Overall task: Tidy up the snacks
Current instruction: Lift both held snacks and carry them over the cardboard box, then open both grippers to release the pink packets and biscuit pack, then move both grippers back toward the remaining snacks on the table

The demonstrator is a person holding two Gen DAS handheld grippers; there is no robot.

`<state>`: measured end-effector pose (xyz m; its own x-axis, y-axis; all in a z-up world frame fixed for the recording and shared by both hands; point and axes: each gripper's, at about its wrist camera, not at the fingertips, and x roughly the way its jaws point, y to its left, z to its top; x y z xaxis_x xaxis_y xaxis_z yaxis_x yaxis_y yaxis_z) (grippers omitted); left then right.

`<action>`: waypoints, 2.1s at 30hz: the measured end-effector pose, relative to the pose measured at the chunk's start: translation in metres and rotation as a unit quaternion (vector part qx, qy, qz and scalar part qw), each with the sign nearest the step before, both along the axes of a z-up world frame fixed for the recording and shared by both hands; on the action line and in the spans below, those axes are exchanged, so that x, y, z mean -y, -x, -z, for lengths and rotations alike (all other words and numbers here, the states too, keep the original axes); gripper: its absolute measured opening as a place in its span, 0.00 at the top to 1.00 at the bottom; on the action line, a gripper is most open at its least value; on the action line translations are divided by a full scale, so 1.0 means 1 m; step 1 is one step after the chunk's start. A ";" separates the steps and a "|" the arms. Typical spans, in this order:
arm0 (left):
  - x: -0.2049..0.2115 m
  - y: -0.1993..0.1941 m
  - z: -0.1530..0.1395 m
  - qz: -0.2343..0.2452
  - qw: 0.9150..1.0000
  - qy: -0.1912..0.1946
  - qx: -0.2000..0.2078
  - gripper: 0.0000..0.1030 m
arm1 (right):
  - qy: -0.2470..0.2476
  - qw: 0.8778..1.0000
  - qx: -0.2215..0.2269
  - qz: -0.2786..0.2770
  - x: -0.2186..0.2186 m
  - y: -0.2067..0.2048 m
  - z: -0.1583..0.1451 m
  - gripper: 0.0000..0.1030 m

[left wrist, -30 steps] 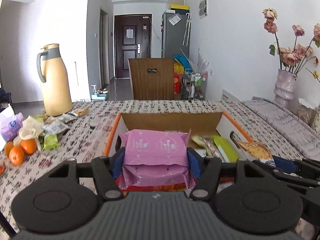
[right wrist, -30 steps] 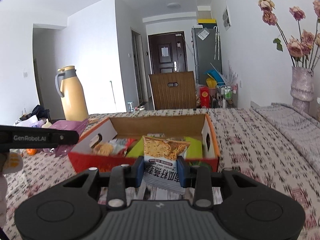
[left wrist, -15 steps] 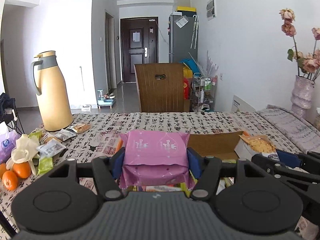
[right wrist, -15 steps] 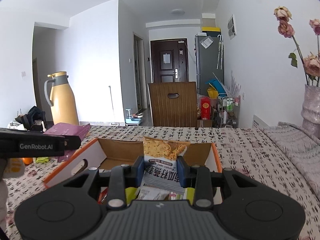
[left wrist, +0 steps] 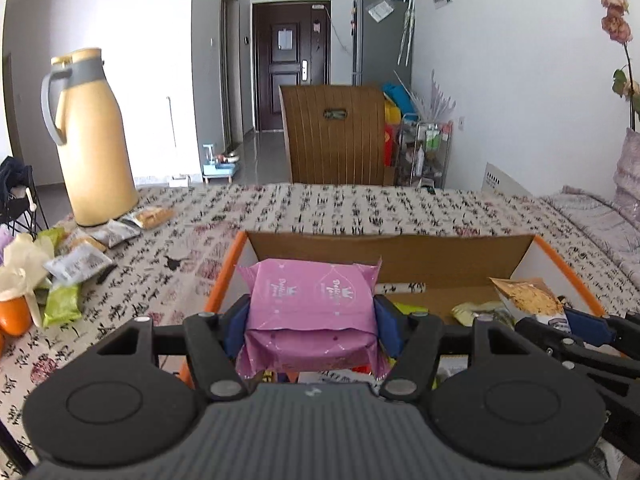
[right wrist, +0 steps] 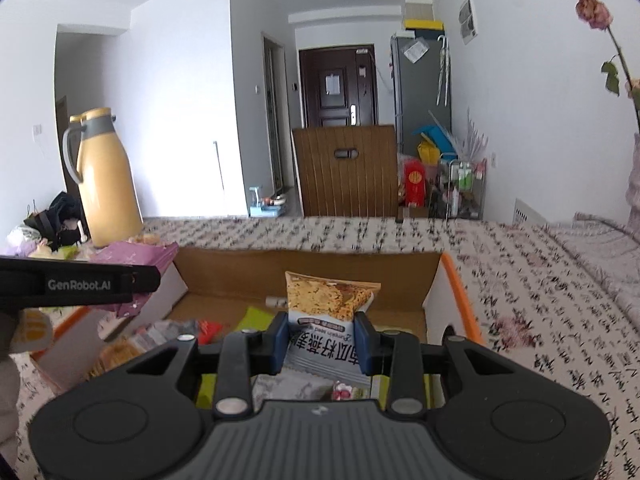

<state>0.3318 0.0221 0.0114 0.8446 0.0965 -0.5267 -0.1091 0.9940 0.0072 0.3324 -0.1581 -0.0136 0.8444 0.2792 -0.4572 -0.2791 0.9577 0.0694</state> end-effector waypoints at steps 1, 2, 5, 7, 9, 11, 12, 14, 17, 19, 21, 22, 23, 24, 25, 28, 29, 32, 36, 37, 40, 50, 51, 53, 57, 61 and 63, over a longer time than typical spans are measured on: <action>0.000 -0.001 0.002 0.002 1.000 0.001 -0.001 0.38 | 0.003 1.000 -0.003 -0.001 -0.002 -0.001 0.003 0.68; 0.000 -0.001 0.003 0.004 1.000 0.001 -0.001 0.37 | 0.003 1.000 -0.008 -0.004 -0.003 -0.002 0.006 0.68; -0.001 -0.002 0.007 0.009 1.000 0.006 -0.005 0.35 | 0.004 1.000 -0.013 -0.007 -0.003 -0.003 0.008 0.67; -0.003 -0.002 0.008 0.009 1.000 0.011 -0.007 0.31 | 0.001 1.000 -0.017 -0.008 -0.002 -0.003 0.009 0.60; -0.004 0.000 0.006 0.003 1.000 0.012 -0.003 0.29 | 0.001 1.000 -0.016 -0.008 0.000 -0.002 0.009 0.56; -0.005 0.003 0.003 0.002 1.000 0.016 0.004 0.24 | -0.001 1.000 -0.014 -0.009 0.001 0.001 0.008 0.56; -0.005 0.005 0.001 0.000 1.000 0.014 0.009 0.16 | -0.003 1.000 -0.014 -0.010 0.002 0.001 0.007 0.52; -0.004 0.008 -0.001 -0.006 1.000 0.010 0.018 0.08 | -0.003 1.000 -0.010 -0.007 0.002 0.003 0.007 0.37; -0.004 0.012 -0.005 -0.009 1.000 0.011 0.027 0.00 | -0.007 1.000 -0.005 -0.004 0.004 0.005 0.003 0.23; -0.004 0.014 -0.007 -0.011 0.999 0.013 0.032 0.00 | -0.008 1.000 -0.002 -0.001 0.005 0.006 0.002 0.09; -0.005 0.015 -0.009 -0.013 0.999 0.017 0.034 0.00 | -0.011 1.000 0.001 0.002 0.006 0.006 0.001 0.02; -0.006 0.015 -0.010 -0.015 0.999 0.019 0.035 0.00 | -0.013 1.000 0.001 0.002 0.007 0.007 0.000 0.00; -0.006 0.016 -0.010 -0.015 0.999 0.020 0.035 0.00 | -0.014 1.000 0.002 0.003 0.008 0.008 0.000 0.00; -0.006 0.016 -0.011 -0.015 0.999 0.020 0.036 0.00 | -0.015 1.000 0.002 0.003 0.008 0.008 0.000 0.00; -0.007 0.017 -0.012 -0.015 0.999 0.021 0.038 0.00 | -0.016 1.000 0.003 0.003 0.008 0.008 -0.001 0.00; -0.007 0.019 -0.014 -0.015 0.999 0.020 0.042 0.00 | -0.016 1.000 0.005 0.005 0.009 0.009 -0.003 0.00; -0.007 0.020 -0.015 -0.016 0.999 0.021 0.043 0.00 | -0.015 1.000 0.006 0.006 0.009 0.010 -0.005 0.00; -0.007 0.024 -0.020 -0.018 0.998 0.020 0.050 0.00 | -0.013 1.000 0.013 0.008 0.009 0.014 -0.010 0.00; -0.006 0.031 -0.029 -0.022 0.998 0.019 0.057 0.00 | -0.008 1.000 0.024 0.014 0.010 0.021 -0.021 0.00; -0.006 0.033 -0.031 -0.023 0.998 0.019 0.059 0.00 | -0.009 1.000 0.026 0.016 0.011 0.023 -0.023 0.00; -0.005 0.041 -0.038 -0.022 0.997 0.015 0.066 0.00 | -0.008 0.999 0.031 0.021 0.013 0.030 -0.029 0.00; -0.006 0.079 -0.049 -0.019 0.997 0.008 0.075 0.00 | -0.008 0.999 0.033 0.030 0.022 0.067 -0.038 0.00; -0.006 0.084 -0.049 -0.018 0.997 0.009 0.076 0.00 | -0.008 0.999 0.032 0.031 0.024 0.071 -0.039 0.00; -0.009 0.092 -0.049 -0.018 0.997 0.009 0.075 0.00 | -0.006 0.999 0.031 0.032 0.025 0.081 -0.040 0.00; -0.014 0.108 -0.046 -0.022 0.997 0.007 0.070 0.00 | 0.000 0.999 0.031 0.032 0.028 0.099 -0.041 0.00; -0.018 0.125 -0.040 -0.021 0.998 0.005 0.062 0.00 | 0.001 0.999 0.026 0.029 0.030 0.115 -0.039 0.00; -0.019 0.134 -0.036 -0.020 0.998 0.004 0.057 0.00 | 0.001 0.999 0.021 0.024 0.031 0.122 -0.036 0.00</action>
